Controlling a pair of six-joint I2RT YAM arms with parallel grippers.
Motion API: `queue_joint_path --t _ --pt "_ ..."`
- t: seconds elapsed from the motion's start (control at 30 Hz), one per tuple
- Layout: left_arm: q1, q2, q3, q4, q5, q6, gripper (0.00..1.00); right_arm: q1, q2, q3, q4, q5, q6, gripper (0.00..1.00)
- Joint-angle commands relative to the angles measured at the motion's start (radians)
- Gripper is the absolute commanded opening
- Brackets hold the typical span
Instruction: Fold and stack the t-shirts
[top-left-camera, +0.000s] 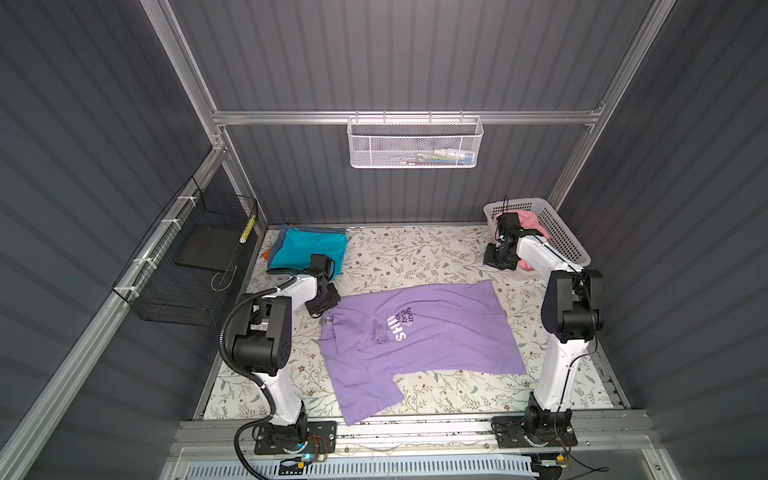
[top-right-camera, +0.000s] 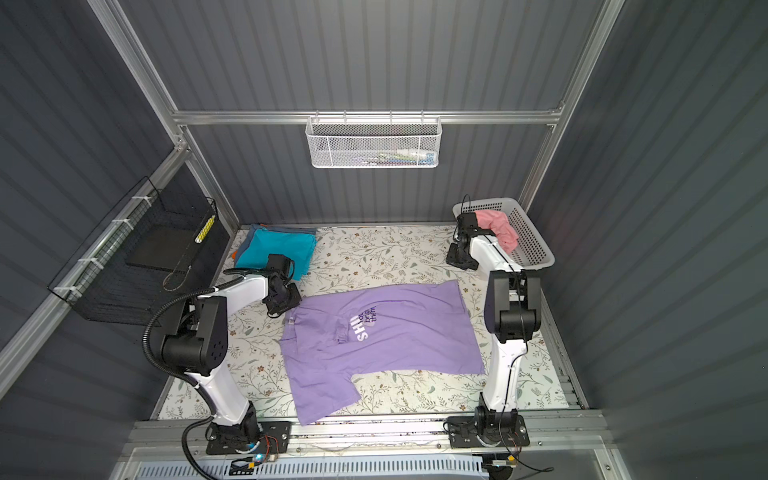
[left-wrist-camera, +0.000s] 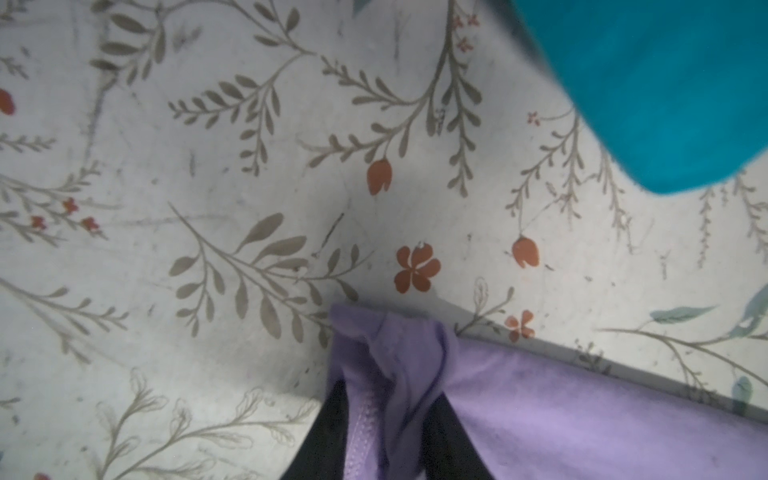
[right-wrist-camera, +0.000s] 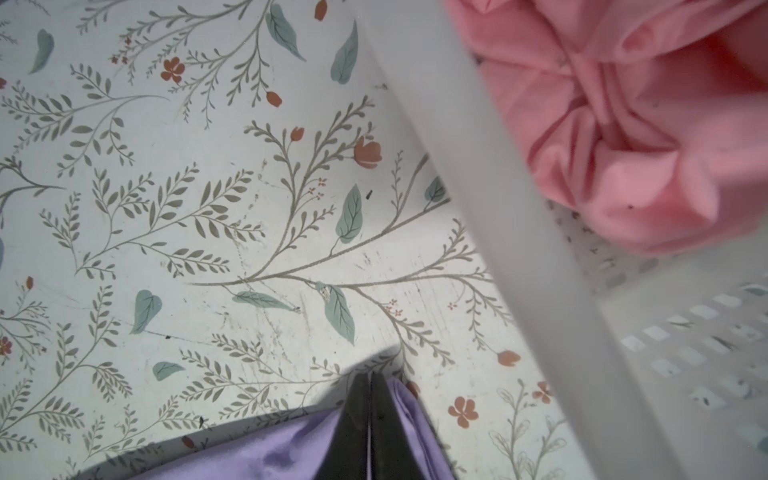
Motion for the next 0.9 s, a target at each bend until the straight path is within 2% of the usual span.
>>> queue_joint_path --t 0.0,0.2,0.3,0.4,0.53,0.8,0.83,0.87 --pt "0.006 0.065 -0.026 -0.050 0.002 0.023 0.31 0.012 -0.035 -0.068 -0.020 0.010 -0.005 0.26" --pt "0.012 0.045 -0.060 -0.078 -0.039 0.040 0.30 0.029 -0.042 -0.139 -0.002 0.001 -0.007 0.55" --pt "0.019 0.035 -0.078 -0.077 -0.043 0.040 0.30 0.038 -0.025 -0.140 -0.001 0.004 -0.008 0.59" --pt "0.020 0.038 -0.077 -0.075 -0.035 0.038 0.30 0.040 0.001 -0.121 0.003 -0.006 -0.001 0.58" --pt "0.020 0.044 -0.064 -0.078 -0.029 0.039 0.30 0.040 0.032 -0.096 0.001 -0.031 0.006 0.51" --pt "0.022 0.055 -0.044 -0.091 -0.034 0.048 0.30 0.041 0.070 -0.072 -0.010 -0.037 0.013 0.43" --pt "0.022 0.056 -0.045 -0.092 -0.034 0.048 0.30 0.041 0.070 -0.073 -0.009 -0.038 0.013 0.40" --pt "0.022 0.056 -0.046 -0.090 -0.033 0.048 0.30 0.041 0.069 -0.074 -0.010 -0.038 0.015 0.29"
